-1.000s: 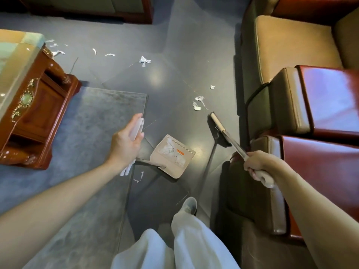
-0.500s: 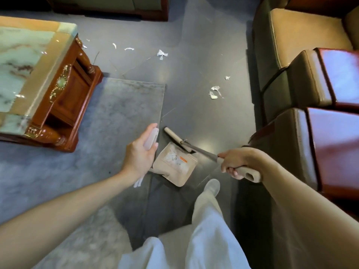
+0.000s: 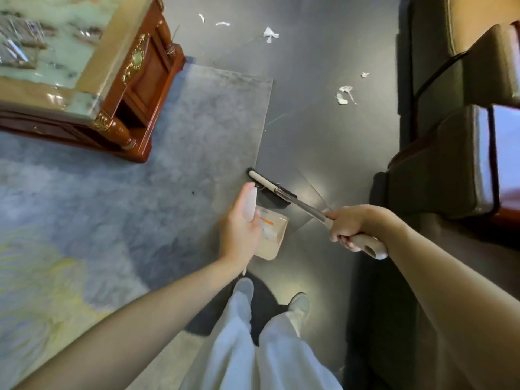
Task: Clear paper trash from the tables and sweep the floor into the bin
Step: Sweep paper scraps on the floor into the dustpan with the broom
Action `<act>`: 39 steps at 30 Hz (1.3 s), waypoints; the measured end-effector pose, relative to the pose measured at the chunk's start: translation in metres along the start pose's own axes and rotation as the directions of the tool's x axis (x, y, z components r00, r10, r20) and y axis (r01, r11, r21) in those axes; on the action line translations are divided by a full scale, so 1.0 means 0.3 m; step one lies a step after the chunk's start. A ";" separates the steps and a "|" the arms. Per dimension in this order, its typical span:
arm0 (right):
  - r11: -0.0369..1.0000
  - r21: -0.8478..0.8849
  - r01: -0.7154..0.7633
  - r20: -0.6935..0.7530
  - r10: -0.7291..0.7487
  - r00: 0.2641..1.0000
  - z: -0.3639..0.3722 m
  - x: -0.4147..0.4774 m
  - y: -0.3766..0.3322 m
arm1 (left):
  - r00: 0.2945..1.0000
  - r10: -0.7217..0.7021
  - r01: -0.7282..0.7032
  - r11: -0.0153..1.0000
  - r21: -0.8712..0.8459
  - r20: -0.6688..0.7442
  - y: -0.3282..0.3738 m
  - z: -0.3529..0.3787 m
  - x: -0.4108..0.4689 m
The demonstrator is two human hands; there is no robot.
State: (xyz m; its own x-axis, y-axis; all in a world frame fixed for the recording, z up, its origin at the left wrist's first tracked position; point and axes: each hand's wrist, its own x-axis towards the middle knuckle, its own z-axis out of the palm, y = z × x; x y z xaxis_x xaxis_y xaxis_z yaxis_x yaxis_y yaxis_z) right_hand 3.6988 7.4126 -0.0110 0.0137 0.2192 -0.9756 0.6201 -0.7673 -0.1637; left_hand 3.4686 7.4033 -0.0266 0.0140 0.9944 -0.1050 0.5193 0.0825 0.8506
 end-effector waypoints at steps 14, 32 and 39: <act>0.995 0.100 -0.006 0.076 -0.002 0.997 -0.108 -0.352 0.261 | 0.996 0.007 0.008 0.987 0.163 -0.090 0.039 0.049 0.065; 0.973 -0.204 0.104 -0.065 -0.120 0.991 -0.036 -0.126 0.188 | 0.984 0.025 0.016 0.974 0.224 -0.177 0.016 -0.002 -0.125; 0.985 -0.115 0.130 -0.001 -0.131 0.991 0.156 -0.045 0.175 | 0.978 0.003 0.037 0.982 0.185 -0.208 -0.017 0.020 -0.149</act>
State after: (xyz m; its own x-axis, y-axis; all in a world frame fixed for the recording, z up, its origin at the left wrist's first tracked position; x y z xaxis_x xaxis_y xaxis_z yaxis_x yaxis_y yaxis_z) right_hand 3.6944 7.3411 -0.0132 -0.0667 0.3182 -0.9457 0.7028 -0.6578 -0.2709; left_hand 3.4703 7.3582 -0.0293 -0.1630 0.9866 0.0071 0.6688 0.1052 0.7360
